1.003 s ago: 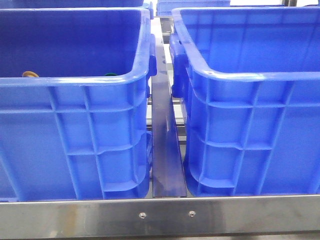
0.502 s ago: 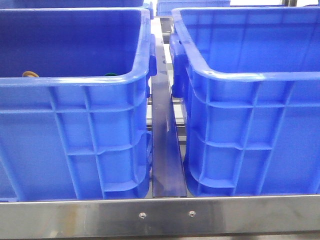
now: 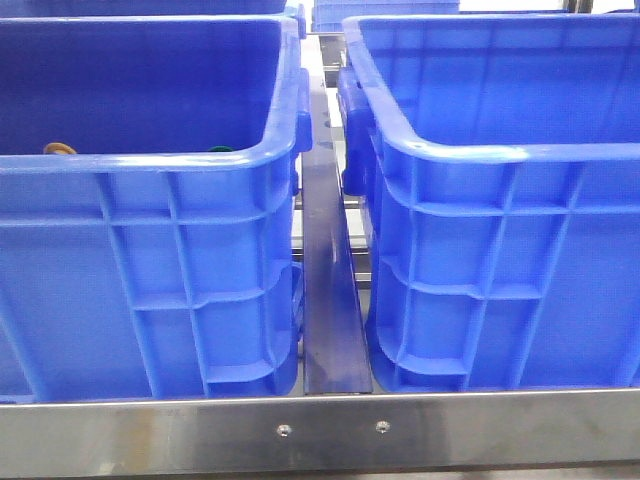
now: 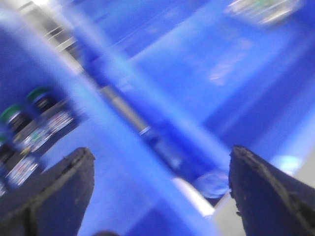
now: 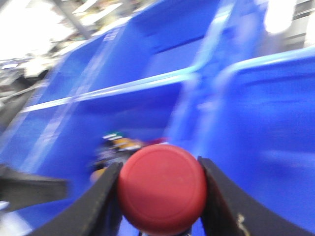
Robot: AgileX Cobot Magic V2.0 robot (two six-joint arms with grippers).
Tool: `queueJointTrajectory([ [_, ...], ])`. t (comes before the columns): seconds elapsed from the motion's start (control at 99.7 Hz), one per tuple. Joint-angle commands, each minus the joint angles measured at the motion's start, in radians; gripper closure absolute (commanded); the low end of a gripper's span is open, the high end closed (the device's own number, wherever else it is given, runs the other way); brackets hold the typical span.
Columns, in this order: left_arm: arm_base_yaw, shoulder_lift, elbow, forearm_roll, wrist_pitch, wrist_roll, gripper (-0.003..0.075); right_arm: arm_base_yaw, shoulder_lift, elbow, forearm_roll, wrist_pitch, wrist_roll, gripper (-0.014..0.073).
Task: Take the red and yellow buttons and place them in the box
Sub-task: 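Carry the red button with the right gripper over the empty bin and lower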
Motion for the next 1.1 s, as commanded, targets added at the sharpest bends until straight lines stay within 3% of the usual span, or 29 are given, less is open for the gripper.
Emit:
queueJointTrajectory([
  [0.0, 0.057, -0.053, 0.016, 0.019, -0.103, -0.035, 0.0186, -0.037, -0.018, -0.035, -0.009, -0.059, -0.018, 0.0443],
  [0.271, 0.302, -0.202, 0.21, 0.019, -0.242, -0.076, 0.0188, -0.043, 0.01, -0.032, -0.064, -0.323, -0.083, 0.0443],
  [0.411, 0.413, -0.314, 0.315, 0.019, -0.315, -0.076, 0.0249, -0.043, 0.075, -0.032, -0.064, -0.399, -0.118, 0.0443],
  [0.552, 0.492, -0.434, 0.407, 0.019, -0.37, -0.076, 0.0416, -0.039, 0.174, -0.032, -0.064, -0.464, -0.127, 0.0443],
  [0.732, 0.538, -0.532, 0.475, 0.019, -0.374, -0.076, 0.074, 0.017, 0.316, -0.053, -0.063, -0.564, -0.171, 0.0443],
  [1.094, 0.538, -0.538, 0.486, 0.019, -0.362, -0.076, 0.0739, 0.15, 0.59, -0.198, -0.063, -0.698, -0.233, 0.0443],
])
